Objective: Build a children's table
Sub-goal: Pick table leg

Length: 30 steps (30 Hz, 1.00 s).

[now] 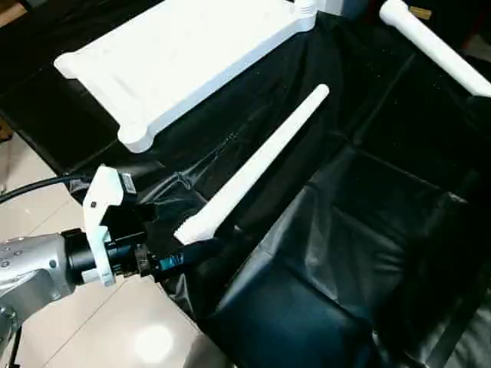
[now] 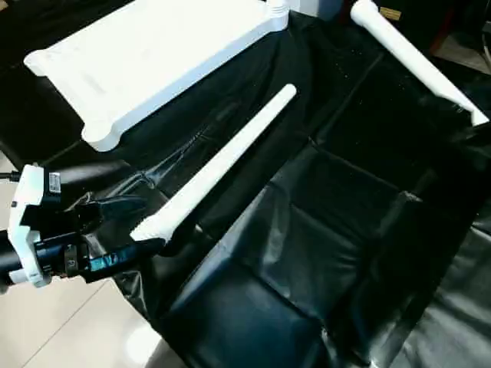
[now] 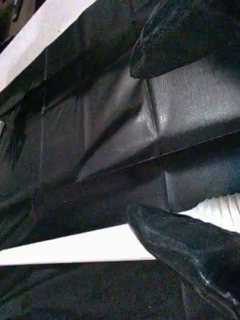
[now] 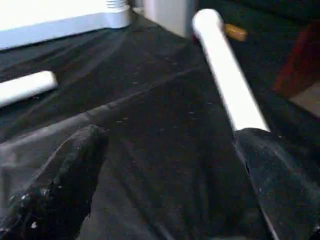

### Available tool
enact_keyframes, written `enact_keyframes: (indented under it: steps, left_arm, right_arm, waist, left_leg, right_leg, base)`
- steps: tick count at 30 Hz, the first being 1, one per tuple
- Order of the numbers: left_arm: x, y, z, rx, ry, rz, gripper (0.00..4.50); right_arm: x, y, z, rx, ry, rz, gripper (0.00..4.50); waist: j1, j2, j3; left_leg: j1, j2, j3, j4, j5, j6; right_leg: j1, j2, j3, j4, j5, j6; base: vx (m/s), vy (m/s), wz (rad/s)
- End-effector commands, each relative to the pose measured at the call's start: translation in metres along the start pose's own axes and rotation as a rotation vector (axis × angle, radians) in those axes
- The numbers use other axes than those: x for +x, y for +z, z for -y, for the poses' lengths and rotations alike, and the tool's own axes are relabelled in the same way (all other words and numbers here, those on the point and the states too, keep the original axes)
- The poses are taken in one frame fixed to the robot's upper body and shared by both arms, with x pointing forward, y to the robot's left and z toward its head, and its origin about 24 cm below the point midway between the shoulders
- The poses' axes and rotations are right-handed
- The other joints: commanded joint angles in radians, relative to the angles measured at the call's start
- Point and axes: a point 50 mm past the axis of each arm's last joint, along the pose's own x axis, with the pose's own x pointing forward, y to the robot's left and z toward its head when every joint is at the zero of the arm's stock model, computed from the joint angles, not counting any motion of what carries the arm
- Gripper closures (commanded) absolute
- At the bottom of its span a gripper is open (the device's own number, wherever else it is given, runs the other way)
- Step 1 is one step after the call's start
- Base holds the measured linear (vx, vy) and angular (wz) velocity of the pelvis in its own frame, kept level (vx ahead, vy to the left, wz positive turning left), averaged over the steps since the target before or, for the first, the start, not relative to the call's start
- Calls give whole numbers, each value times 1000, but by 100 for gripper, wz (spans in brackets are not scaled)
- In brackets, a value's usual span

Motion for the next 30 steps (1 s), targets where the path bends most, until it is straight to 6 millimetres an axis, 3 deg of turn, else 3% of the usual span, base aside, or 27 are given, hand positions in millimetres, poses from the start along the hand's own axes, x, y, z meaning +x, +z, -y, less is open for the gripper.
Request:
enact_keyframes:
  steps: [1,2,3,4,5,7,8,10,14,19,22,23,30]
  left_arm:
    - [-2,2,-3,24,19,0,0]
    - [-2,2,-3,24,19,0,0]
    - [-2,2,-3,24,19,0,0]
    - [-1,2,-5,31,26,-2,0]
    - [-1,3,-10,47,44,-6,0]
    - [-1,5,-12,57,53,-5,0]
    - [-1,5,-12,57,53,-5,0]
    - [-1,7,-13,63,59,0,0]
    - [-2,9,-12,63,56,3,0]
    - [-3,9,-9,53,28,-13,0]
    - [-4,10,-9,54,23,-17,0]
    - [-4,10,-9,52,21,-18,0]
    - [-5,11,-10,44,3,-36,0]
  right_arm:
    - [4,-13,6,-169,-224,-129,5]
    - [4,-13,6,-169,-224,-129,5]
    - [4,-13,6,-169,-224,-129,5]
    - [6,-16,8,-203,-311,-153,5]
    - [12,-18,7,-208,-433,-142,5]
    - [16,-20,6,-197,-493,-137,5]
    - [16,-20,6,-197,-493,-137,5]
    - [18,-20,4,-205,-518,-136,5]
    - [21,-22,3,-191,-549,-136,5]
    - [20,-30,4,-143,-651,-158,5]
    - [19,-32,6,-129,-678,-165,5]
    - [18,-34,6,-124,-685,-179,5]
    - [16,-58,0,-140,-569,-332,5]
  waist:
    - [1,-40,-98]
    - [5,-30,-101]
    - [3,-38,-101]
    - [3,-38,-101]
    - [6,-15,-99]
    - [4,-22,-100]
    - [6,-18,-100]
    - [6,-21,-103]
    - [10,-15,-102]
    - [17,-3,-96]
    - [19,-6,-97]
    - [21,2,-95]
    - [24,-2,-91]
  left_leg:
    - [31,91,-47,-54,18,262]
    - [33,93,-50,-54,30,252]
    - [30,88,-46,-53,21,248]
    - [30,88,-46,-53,21,248]
    - [31,90,-47,-55,22,235]
    - [30,90,-47,-57,13,222]
    - [29,89,-47,-56,13,218]
    - [28,90,-45,-56,15,211]
    - [29,93,-45,-57,8,211]
    - [31,95,-45,-62,-40,173]
    - [31,94,-45,-63,-41,163]
    - [30,94,-46,-62,-45,160]
    - [28,94,-46,-65,-57,152]
  right_leg:
    - [63,-93,59,-76,-200,-302]
    - [60,-93,58,-73,-196,-300]
    - [67,-95,59,-72,-170,-307]
    - [67,-95,59,-72,-170,-307]
    - [65,-96,59,-73,-163,-304]
    - [70,-98,60,-69,-143,-312]
    - [71,-99,60,-67,-136,-314]
    - [74,-97,60,-62,-91,-330]
    - [74,-98,59,-57,-51,-341]
    - [74,-102,62,-58,-56,-344]
    - [76,-101,63,-57,-38,-347]
    - [75,-102,62,-56,-37,-346]
    - [79,-103,64,-57,-25,-346]
  base:
    - [0,0,0]
    - [0,0,0]
    - [0,0,0]
    - [0,0,0]
    - [0,0,0]
    - [0,0,0]
    - [0,0,0]
    - [0,0,0]
    - [0,0,0]
    - [0,0,0]
    - [0,0,0]
    - [0,0,0]
    - [0,0,0]
